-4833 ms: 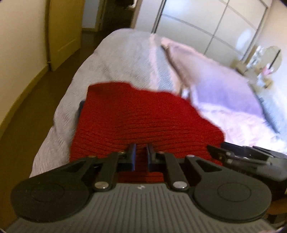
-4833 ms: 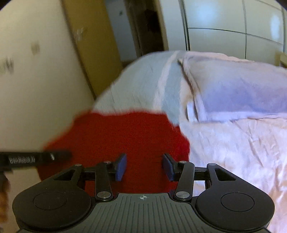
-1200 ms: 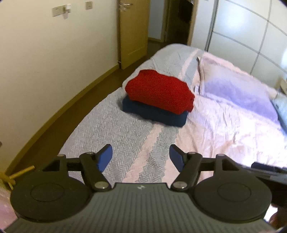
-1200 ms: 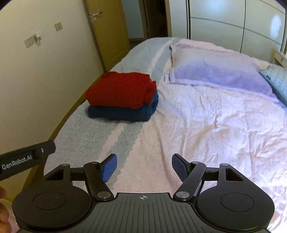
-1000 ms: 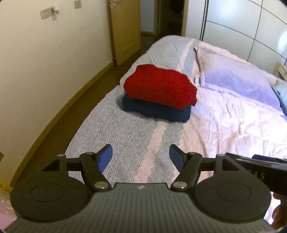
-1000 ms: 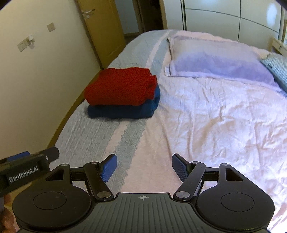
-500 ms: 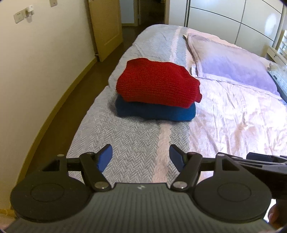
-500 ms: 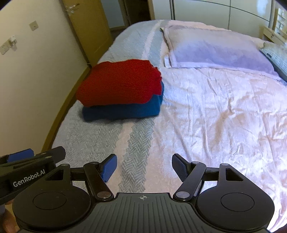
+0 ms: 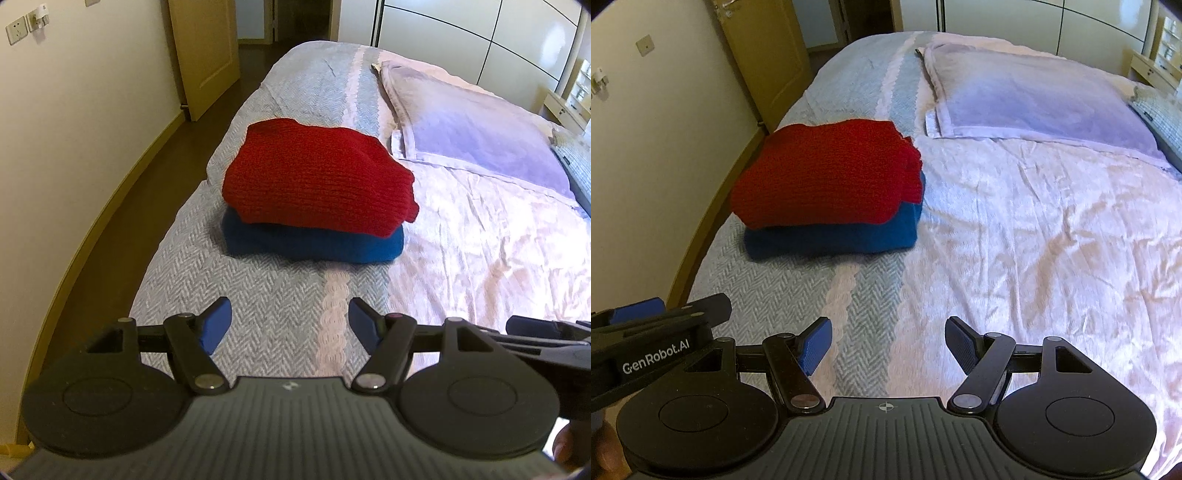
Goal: Fold clothes
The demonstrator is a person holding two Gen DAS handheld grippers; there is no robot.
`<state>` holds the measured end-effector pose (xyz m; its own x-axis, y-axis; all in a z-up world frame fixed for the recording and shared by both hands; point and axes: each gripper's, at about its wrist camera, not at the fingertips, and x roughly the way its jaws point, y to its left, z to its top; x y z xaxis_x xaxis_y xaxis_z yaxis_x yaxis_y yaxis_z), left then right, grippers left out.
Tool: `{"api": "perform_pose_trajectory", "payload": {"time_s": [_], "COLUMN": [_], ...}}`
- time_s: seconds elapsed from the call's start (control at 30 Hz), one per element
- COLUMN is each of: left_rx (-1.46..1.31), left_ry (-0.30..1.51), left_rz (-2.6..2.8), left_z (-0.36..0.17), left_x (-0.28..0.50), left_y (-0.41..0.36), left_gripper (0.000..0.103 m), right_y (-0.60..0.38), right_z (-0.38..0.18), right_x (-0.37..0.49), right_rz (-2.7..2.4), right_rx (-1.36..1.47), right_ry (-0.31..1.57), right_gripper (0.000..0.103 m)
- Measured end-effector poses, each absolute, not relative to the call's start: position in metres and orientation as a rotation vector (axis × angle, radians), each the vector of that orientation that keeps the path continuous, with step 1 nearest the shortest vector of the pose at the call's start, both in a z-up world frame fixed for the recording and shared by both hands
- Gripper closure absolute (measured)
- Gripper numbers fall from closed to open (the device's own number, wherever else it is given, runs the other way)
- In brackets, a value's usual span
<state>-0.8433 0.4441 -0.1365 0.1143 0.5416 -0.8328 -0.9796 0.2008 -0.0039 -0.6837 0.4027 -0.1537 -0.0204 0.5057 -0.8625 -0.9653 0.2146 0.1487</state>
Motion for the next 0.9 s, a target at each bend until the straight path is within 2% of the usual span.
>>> {"api": "perform_pose_trajectory", "payload": {"time_s": [0.43,0.9], "left_rx": [-0.685,-0.679], "left_ry": [0.837,0.880], "left_rz": [1.271,1.283], "left_z": [-0.147,-0.155], "left_x": [-0.829,-0.831], "left_y": [0.480,0.480], "left_gripper": [0.036,0.036], "right_y": [0.440,0.442], "right_z": [-0.157,-0.168], "right_x": [-0.665,-0.669], "right_rz": [1.329,1.346], "right_rx": [-0.648,-0.658], "right_ry": [0.982,1.027], "right_gripper": [0.032,0.032]}}
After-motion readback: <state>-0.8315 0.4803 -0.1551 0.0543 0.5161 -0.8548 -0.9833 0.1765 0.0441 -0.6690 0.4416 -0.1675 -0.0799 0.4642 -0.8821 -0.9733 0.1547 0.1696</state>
